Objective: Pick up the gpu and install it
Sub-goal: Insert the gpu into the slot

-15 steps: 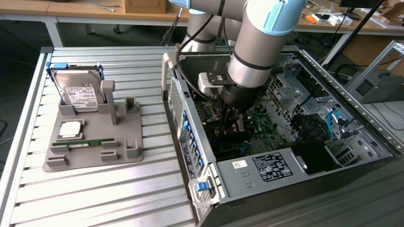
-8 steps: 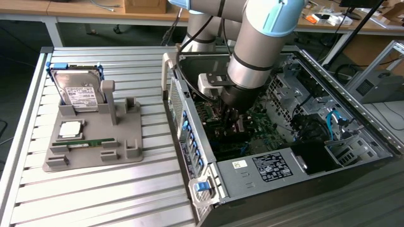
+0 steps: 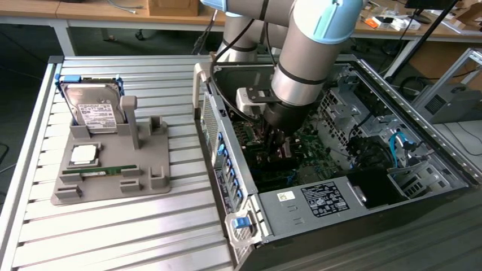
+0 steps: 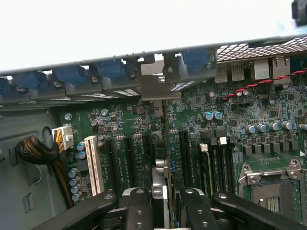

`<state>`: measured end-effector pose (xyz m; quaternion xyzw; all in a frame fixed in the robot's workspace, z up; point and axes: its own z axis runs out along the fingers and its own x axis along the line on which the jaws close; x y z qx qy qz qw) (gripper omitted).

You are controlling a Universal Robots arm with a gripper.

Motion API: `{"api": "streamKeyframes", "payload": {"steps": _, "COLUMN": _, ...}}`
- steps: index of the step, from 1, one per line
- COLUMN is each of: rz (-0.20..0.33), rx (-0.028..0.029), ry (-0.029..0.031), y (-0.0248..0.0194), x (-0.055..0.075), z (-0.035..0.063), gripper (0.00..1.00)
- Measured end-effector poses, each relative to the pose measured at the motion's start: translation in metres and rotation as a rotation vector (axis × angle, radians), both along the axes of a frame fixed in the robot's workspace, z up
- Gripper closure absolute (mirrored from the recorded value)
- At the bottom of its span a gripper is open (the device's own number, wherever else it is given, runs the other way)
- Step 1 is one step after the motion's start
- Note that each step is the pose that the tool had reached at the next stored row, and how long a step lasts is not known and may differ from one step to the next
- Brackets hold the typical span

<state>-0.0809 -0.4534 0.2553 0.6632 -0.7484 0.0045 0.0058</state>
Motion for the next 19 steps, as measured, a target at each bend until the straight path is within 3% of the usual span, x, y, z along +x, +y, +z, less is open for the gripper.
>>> {"api": "streamKeyframes", "payload": {"steps": 11, "rz": 0.000, "rx": 0.0008, "ry": 0.0000, "y": 0.0012, "x": 0.0000, "z": 0.0015, "gripper": 0.73}}
{"api": "streamKeyframes", "payload": {"steps": 15, "rz": 0.000, "rx": 0.0200, "ry": 0.0003, "y": 0.0022, "x": -0.0002, "z": 0.0017, "gripper": 0.73}}
{"api": "streamKeyframes", "payload": {"steps": 16, "rz": 0.001, "rx": 0.0269, "ry": 0.0004, "y": 0.0024, "x": -0.0002, "z": 0.0018, "gripper": 0.73}}
{"api": "streamKeyframes", "payload": {"steps": 17, "rz": 0.001, "rx": 0.0373, "ry": 0.0003, "y": 0.0024, "x": -0.0004, "z": 0.0018, "gripper": 0.73}}
{"api": "streamKeyframes", "payload": {"steps": 19, "rz": 0.001, "rx": 0.0443, "ry": -0.0003, "y": 0.0023, "x": -0.0012, "z": 0.0015, "gripper": 0.73}}
